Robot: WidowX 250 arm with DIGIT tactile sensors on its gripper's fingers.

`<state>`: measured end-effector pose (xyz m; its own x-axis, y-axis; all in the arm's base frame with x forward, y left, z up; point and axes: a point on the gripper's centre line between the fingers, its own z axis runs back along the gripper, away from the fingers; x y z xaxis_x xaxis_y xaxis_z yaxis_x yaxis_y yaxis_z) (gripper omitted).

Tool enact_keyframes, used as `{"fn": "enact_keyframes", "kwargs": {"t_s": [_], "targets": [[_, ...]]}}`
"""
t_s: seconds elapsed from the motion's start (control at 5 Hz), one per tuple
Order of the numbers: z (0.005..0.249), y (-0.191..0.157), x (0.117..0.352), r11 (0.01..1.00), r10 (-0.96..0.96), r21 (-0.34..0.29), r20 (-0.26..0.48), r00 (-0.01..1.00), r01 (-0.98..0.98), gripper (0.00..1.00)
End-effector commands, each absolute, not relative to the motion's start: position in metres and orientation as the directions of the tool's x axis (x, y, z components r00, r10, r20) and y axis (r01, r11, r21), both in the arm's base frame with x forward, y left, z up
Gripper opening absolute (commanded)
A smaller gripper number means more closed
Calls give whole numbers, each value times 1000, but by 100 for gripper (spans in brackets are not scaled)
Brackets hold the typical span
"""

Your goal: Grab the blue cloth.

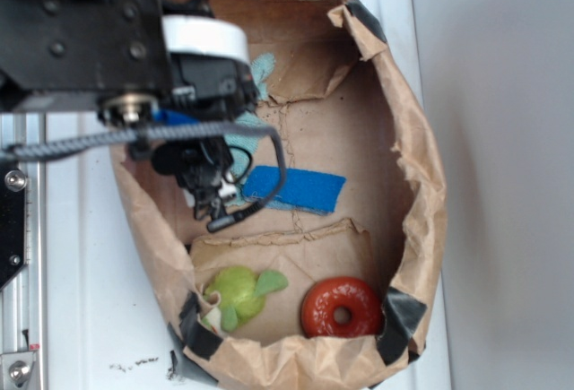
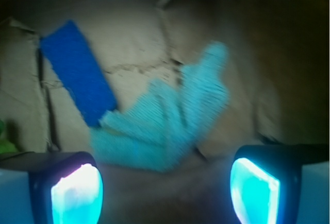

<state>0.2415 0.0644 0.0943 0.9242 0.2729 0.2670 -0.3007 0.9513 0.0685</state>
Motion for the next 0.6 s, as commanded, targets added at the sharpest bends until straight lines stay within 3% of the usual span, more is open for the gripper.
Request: {"fn": "enact_keyframes", "kwargs": {"t_s": [0.0,0.2,0.4], "targets": [[101,78,266,927,322,95,292,901,-362,100],[100,77,268,935,298,90,324,898,-343,100],[86,75,270,935,269,136,325,907,-326,100]]}}
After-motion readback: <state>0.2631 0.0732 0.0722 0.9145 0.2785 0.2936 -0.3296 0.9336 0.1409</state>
